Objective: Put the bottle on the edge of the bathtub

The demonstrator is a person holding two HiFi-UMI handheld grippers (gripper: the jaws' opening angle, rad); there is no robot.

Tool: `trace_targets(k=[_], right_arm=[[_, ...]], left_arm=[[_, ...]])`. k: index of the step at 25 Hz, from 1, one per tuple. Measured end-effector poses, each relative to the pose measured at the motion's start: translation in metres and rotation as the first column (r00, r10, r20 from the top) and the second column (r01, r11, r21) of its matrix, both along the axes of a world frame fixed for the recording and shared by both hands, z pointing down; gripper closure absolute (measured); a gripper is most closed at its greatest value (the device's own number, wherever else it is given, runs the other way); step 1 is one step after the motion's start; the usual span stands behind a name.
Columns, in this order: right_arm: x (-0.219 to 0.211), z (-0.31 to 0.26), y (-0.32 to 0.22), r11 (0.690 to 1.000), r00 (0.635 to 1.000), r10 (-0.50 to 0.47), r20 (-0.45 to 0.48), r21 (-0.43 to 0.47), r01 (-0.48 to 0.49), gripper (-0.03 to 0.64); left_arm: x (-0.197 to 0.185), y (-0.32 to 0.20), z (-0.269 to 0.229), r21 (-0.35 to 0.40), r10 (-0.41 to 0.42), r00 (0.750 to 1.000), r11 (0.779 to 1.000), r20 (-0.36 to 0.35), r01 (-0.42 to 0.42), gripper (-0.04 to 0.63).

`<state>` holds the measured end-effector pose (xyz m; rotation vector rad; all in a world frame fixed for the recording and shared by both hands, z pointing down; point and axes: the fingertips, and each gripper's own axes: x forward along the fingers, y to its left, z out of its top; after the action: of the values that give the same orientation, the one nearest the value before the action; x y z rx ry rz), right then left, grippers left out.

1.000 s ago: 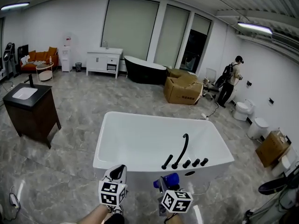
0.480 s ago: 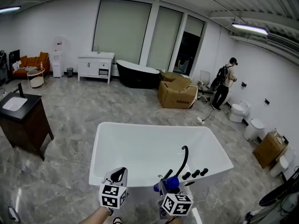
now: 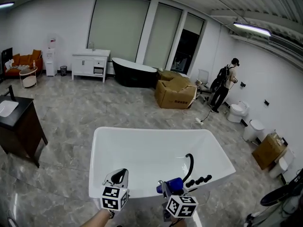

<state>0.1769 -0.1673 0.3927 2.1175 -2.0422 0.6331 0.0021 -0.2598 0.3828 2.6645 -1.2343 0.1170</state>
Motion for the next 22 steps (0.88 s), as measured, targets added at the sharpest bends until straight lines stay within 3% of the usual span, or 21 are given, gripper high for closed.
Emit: trace_targets(k=[14,22], right_arm=[[0.011,0.023,-0.018,0.997,0.999,0.033,0.019,-0.064,-0.032,0.443],[0.019,0.028,-0.043,0.998,0.999,-0.024,0.037,-0.062,0.026,0.443]], left_arm=[[-0.003,-0.024,0.038,-0.081,0.005,1.000,0.997,0.020,-0.004,0.575],[-0.001,-0.032,0.040,-0.093,-0.043,0.997,0.994,0.058,0.048,0.575]])
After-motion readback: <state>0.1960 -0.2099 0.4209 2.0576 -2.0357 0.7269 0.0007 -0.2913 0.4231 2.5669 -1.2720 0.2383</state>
